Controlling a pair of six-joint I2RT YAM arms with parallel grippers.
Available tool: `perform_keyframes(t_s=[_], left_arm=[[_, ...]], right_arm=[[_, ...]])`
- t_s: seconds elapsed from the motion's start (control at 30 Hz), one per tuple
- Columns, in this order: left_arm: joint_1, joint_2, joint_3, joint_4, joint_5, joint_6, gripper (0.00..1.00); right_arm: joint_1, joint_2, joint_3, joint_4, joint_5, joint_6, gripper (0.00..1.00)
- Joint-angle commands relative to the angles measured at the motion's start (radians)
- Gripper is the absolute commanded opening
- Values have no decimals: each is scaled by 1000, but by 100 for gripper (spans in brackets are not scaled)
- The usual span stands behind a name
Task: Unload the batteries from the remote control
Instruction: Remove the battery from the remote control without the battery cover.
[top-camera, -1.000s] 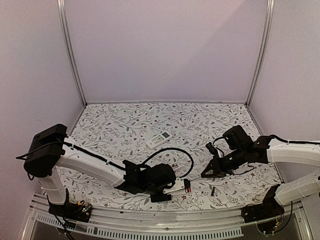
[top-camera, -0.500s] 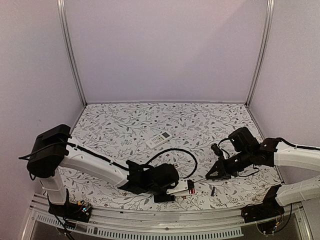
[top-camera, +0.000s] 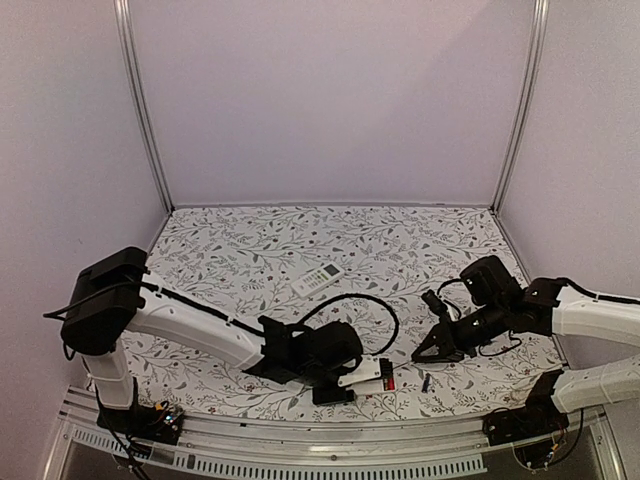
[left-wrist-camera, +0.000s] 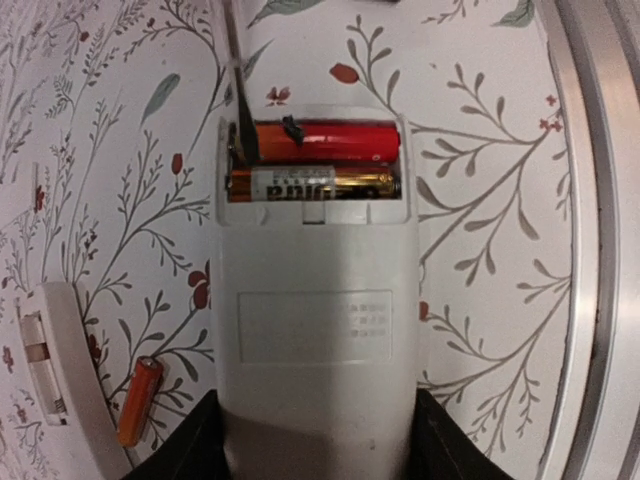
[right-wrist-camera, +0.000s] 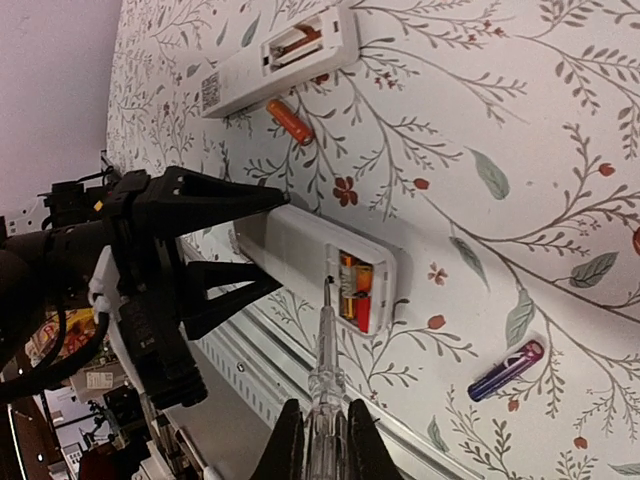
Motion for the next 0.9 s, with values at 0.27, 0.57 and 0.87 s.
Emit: perform_keyframes(t_s=[0.27,0.57,0.87], left_arm=[[20,118,-41,-150,55,-7,29],[22,117,-40,-142,20,-10,29],[20,112,-40,-142,19,-11,29]], right_arm=[[16,-58,71,-14,-80,-44,0],[64,16,178,-244,176,-93,0],[140,92,235,-260,291,-78,0]])
